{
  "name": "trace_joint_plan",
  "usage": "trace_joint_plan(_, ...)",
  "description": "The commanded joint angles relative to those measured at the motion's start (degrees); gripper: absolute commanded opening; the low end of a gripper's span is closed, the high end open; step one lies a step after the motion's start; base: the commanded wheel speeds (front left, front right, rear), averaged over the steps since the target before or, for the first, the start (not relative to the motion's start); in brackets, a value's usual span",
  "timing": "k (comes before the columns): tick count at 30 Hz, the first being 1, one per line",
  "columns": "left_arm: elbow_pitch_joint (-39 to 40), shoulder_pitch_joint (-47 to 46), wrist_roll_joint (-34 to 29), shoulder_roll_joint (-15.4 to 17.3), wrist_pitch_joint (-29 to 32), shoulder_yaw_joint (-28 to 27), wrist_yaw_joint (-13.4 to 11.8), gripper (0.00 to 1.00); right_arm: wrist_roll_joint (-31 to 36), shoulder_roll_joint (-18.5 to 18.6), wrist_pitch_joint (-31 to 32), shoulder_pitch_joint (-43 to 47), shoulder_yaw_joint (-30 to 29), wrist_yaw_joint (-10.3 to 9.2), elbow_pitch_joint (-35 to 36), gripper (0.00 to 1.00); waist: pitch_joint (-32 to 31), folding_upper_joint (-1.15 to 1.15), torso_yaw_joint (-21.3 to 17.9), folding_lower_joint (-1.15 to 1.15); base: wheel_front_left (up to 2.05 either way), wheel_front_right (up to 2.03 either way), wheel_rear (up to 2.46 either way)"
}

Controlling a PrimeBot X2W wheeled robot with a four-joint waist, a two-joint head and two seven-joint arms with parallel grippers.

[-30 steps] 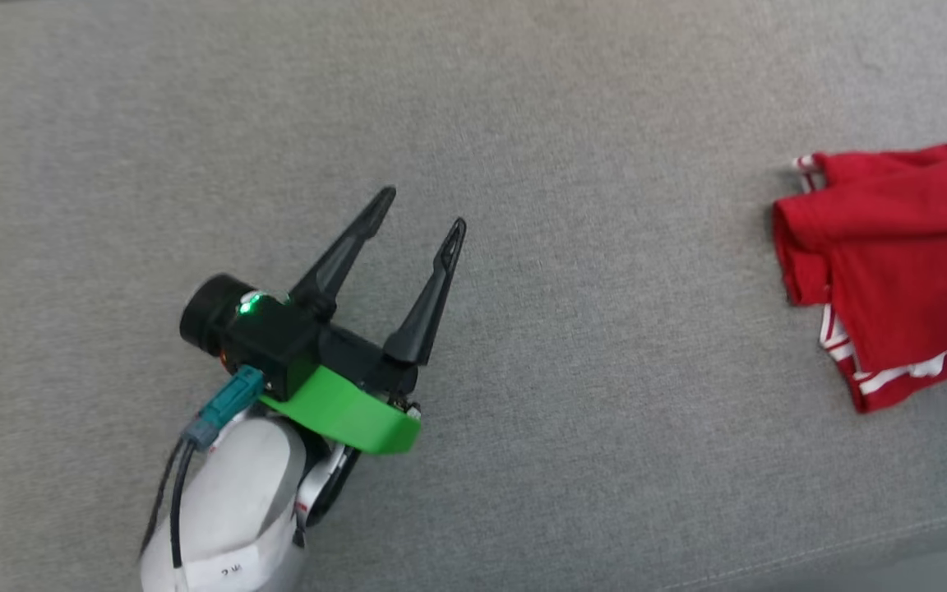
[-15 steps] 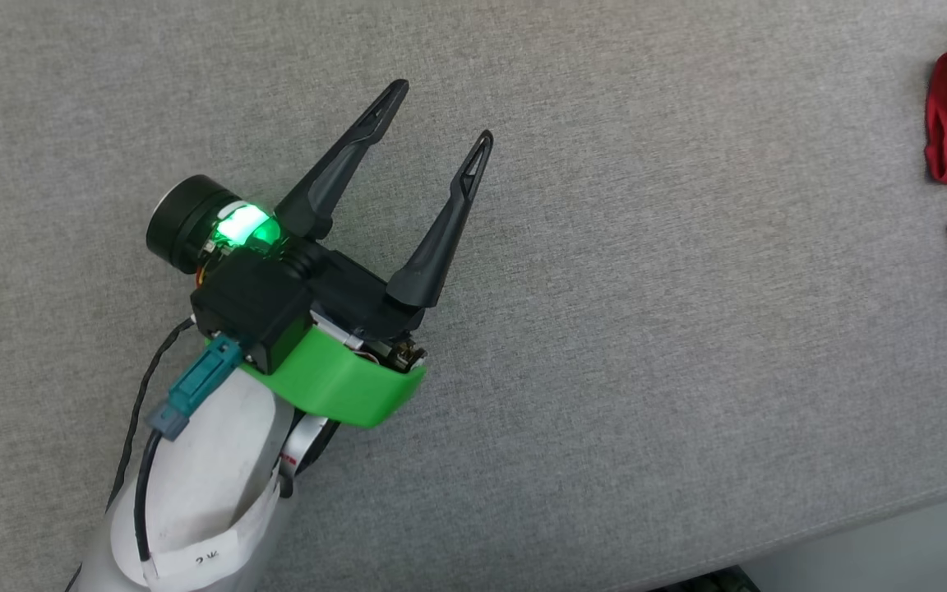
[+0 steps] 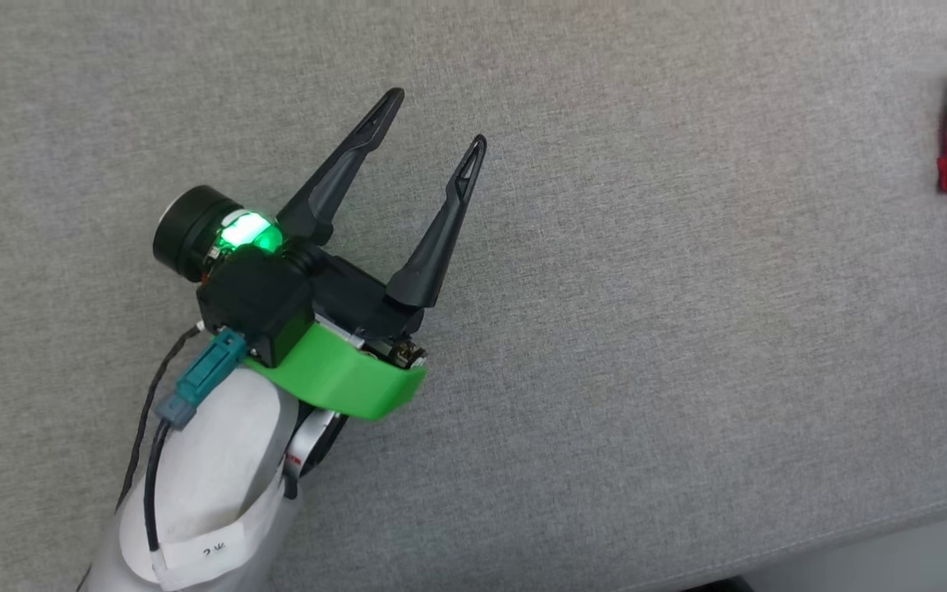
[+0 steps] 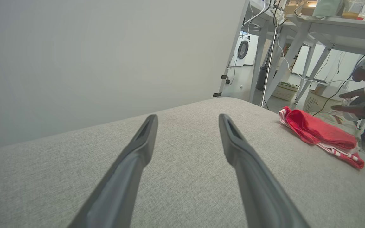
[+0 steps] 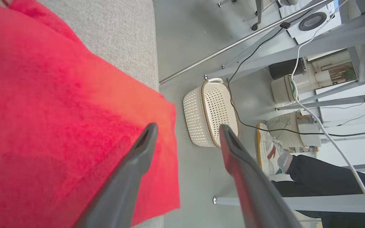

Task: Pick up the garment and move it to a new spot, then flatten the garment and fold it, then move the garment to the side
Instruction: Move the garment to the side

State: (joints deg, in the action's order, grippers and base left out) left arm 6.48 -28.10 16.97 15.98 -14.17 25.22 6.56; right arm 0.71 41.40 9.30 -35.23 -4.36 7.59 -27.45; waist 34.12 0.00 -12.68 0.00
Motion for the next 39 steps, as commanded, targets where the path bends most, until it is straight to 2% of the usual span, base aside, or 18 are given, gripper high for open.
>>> trace_joint_plan(1,-0.63,0.96,0.47,-0.43,-0.5,-0.33,-0.16,1.0,-0.84,-0.64,-0.41,0.71,0.16,-0.1,1.01,1.0,-2.58,0.0,1.0,0.0,0.0,0.0,0.0)
trace_joint_plan(7,-3.28,3.83,1.7,-2.32,-0.79,-2.69,-0.22,1.0,-4.73,-3.49,-1.18,3.57,1.44,-0.1,8.99,1.0,-9.85,0.0,3.0,0.0,0.0,0.0,0.0)
trace_joint_plan(12,-4.42,8.29,2.59,-4.13,-0.81,-6.6,-0.13,1.0,-7.84,-8.67,-1.49,6.78,1.37,-0.1,18.93,1.0,-16.21,0.0,5.35,0.0,0.0,0.0,0.0)
trace_joint_plan(15,-5.3,11.2,2.42,-4.64,-0.82,-8.84,-0.06,1.0,-11.82,-14.52,-1.85,9.43,0.06,-0.1,24.69,1.0,-19.33,0.0,6.9,0.0,0.0,0.0,0.0)
trace_joint_plan(16,-7.22,14.57,1.96,-5.62,-0.82,-11.03,-0.27,1.0,-13.27,-20.13,-2.69,13.59,-0.82,-0.1,30.69,1.0,-22.7,0.0,9.08,0.0,0.0,0.0,0.0)
trace_joint_plan(18,-8.12,15.95,1.74,-6.31,-0.82,-11.85,-0.37,1.0,-13.0,-22.81,-3.08,16.08,-1.12,-0.1,32.62,1.0,-24.05,0.0,10.34,0.0,0.0,0.0,0.0)
trace_joint_plan(23,-9.82,19.03,1.2,-7.74,-0.83,-13.95,-0.32,1.0,-12.81,-27.29,-6.27,22.43,-0.5,-0.1,34.75,1.0,-26.47,0.0,12.89,0.0,0.0,0.0,0.0)
trace_joint_plan(29,-10.94,22.31,0.17,-9.41,-0.83,-16.2,0.13,1.0,-12.78,-31.76,-10.16,28.87,0.48,-0.1,33.51,1.0,-28.37,0.0,14.98,0.0,0.0,0.0,0.0)
trace_joint_plan(39,-12.97,25.52,-3.16,-11.43,-0.83,-19.95,0.7,1.0,-11.98,-35.86,-17.26,33.55,1.48,-0.1,29.12,1.0,-29.83,0.0,15.9,0.0,0.0,0.0,0.0)
